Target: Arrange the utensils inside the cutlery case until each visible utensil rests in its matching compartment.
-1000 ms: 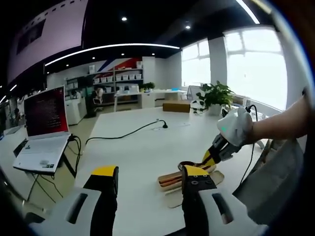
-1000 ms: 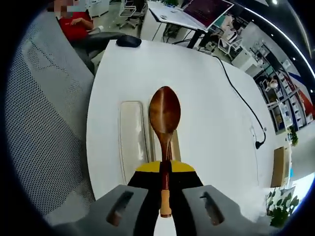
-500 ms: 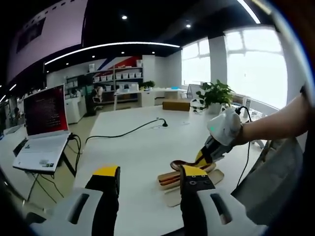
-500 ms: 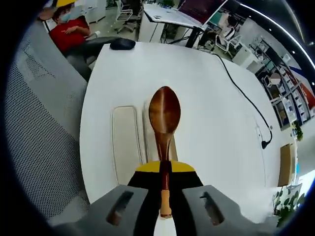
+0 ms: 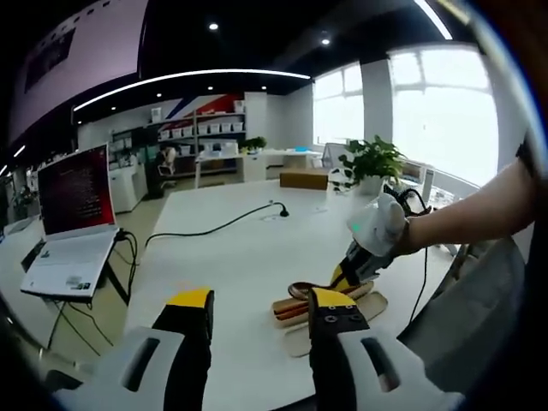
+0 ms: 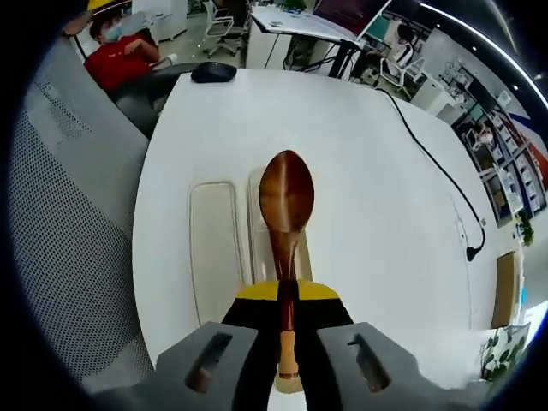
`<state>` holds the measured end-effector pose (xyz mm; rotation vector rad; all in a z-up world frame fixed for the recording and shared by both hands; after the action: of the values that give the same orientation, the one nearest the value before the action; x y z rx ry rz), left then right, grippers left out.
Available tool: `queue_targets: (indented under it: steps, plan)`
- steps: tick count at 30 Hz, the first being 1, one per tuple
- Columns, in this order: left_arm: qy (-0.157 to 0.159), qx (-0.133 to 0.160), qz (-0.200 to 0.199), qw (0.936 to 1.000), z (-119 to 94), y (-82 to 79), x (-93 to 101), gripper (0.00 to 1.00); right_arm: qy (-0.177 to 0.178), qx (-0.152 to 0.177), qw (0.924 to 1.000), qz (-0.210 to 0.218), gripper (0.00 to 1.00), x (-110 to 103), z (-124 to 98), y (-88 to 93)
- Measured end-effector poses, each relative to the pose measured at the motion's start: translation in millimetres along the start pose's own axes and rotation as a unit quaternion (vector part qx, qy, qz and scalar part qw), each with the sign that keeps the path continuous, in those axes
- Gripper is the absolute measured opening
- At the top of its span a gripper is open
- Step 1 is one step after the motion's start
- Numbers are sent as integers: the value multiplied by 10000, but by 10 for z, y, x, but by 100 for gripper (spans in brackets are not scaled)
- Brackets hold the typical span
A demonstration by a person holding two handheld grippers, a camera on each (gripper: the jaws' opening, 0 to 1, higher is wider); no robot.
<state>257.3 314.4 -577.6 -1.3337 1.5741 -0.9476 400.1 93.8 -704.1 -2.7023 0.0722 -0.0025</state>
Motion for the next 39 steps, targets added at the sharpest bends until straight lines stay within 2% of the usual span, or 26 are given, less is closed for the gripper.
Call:
queue_targets:
  steps: [16,28,39]
  plan:
    - [81,-89,67,9999,13,21,20,47,-11,41,9999,139,0,8,199,22]
    - [94,-125,97,9998,21,27,23,47,-114,276,9990,344,0,58,285,64]
    - [87,-202,94,9997,29,39,29,47,-179,225,9991,317,0,70,322,89]
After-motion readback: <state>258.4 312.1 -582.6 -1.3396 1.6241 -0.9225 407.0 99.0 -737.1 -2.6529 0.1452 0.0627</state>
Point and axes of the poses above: the point that each gripper's makers call its tool centre point, and the gripper's own axes: z roughly forward along the fingers, x roughly to its right, y roughly out of its underside, the point moved 9 cm from there along -z, roughly backward along the fingers, and after that the axes turned 14 degrees about -y, right-handed, at the moved point
